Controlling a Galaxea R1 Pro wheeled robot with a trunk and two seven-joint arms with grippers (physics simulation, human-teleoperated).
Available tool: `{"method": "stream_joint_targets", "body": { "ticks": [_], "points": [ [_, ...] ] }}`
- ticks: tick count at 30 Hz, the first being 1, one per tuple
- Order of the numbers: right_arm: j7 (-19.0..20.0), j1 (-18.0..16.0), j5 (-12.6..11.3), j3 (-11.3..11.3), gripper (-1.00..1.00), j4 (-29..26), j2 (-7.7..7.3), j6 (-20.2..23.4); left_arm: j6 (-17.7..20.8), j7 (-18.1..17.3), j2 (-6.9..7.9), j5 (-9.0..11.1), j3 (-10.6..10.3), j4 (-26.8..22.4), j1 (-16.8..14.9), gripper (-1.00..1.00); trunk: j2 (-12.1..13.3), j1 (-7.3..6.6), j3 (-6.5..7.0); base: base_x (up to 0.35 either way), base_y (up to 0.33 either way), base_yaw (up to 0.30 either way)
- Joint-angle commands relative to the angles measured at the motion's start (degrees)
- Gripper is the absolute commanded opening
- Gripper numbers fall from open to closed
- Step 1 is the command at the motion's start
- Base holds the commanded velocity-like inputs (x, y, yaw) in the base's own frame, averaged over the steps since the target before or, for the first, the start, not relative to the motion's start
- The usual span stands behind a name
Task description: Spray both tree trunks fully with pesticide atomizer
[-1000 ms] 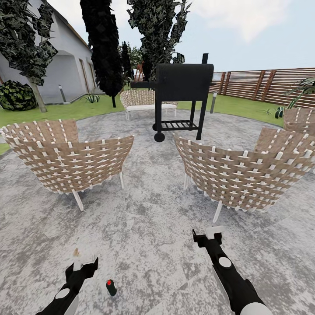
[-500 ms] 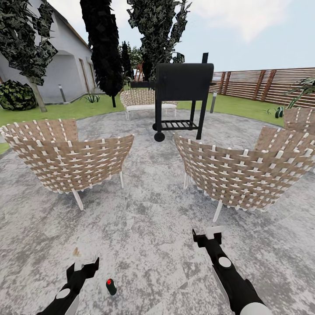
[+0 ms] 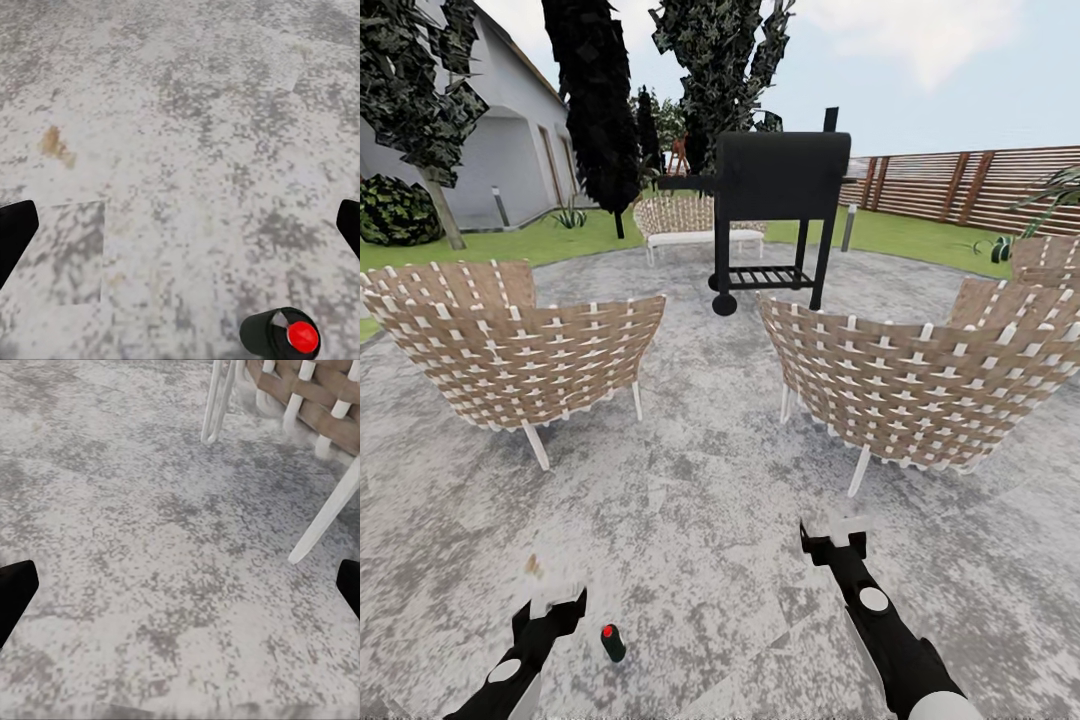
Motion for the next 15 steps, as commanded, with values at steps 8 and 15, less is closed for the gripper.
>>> {"method": "stream_joint_targets", "body": {
  "ticks": [8,15],
  "points": [
    [-0.1,0.0,0.6,-0.2,1.0,0.1,0.05,-0.2,-0.2,0.8,-0.91,0.1,0.7,0.3,-0.1,1.0,-3.2,1.75,-2.21,0.0,0.0,0.0],
    [-0.1,0.0,0.5,-0.2,1.0,0.1,0.05,-0.2,-0.2,9.2,-7.27,0.1,0.6,-2.1,-0.7,1.0,-5.3,2.9,-4.19,0.0,0.0,0.0]
  ]
}}
